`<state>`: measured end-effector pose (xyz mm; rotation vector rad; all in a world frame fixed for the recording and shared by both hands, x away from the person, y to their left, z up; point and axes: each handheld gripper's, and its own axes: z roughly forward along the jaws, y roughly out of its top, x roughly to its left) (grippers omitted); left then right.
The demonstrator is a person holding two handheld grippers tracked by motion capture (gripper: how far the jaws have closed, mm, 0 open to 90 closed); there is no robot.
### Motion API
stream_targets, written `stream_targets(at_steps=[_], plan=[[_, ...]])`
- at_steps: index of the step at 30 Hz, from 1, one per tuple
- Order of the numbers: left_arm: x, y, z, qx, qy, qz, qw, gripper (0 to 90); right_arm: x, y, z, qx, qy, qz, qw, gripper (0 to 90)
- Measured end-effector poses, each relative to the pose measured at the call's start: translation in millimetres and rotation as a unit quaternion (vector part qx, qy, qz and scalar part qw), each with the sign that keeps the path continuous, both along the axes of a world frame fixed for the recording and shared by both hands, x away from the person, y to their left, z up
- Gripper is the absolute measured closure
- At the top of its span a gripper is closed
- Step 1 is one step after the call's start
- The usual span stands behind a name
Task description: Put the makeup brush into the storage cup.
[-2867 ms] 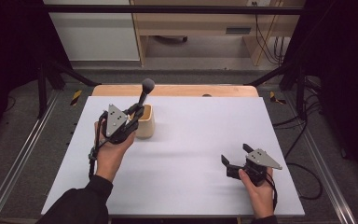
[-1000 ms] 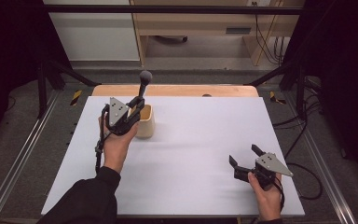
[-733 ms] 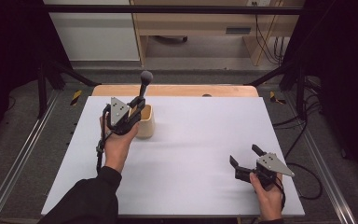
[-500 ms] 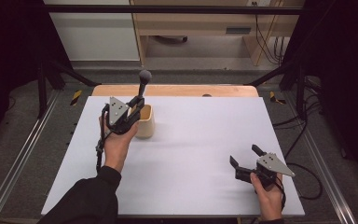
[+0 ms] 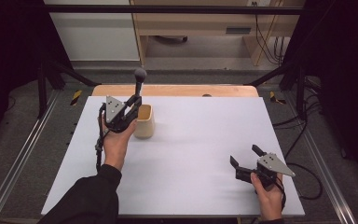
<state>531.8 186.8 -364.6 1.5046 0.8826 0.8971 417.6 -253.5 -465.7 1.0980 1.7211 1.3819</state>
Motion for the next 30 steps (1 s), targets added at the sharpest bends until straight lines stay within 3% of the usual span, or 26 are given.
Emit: stream_targets(at_steps=[13, 30], plan=[[5.4, 4.7, -5.3, -0.021, 0.006, 0.015, 0.9997, 74.6, 1.0, 1.0, -1.8, -0.001, 0.000, 0.003, 1.0000, 5.8], [11.8, 2.1, -11.8, -0.011, 0.000, 0.019, 0.9998, 74.6, 1.0, 1.8, -2.2, -0.002, 0.001, 0.004, 1.0000, 5.8]])
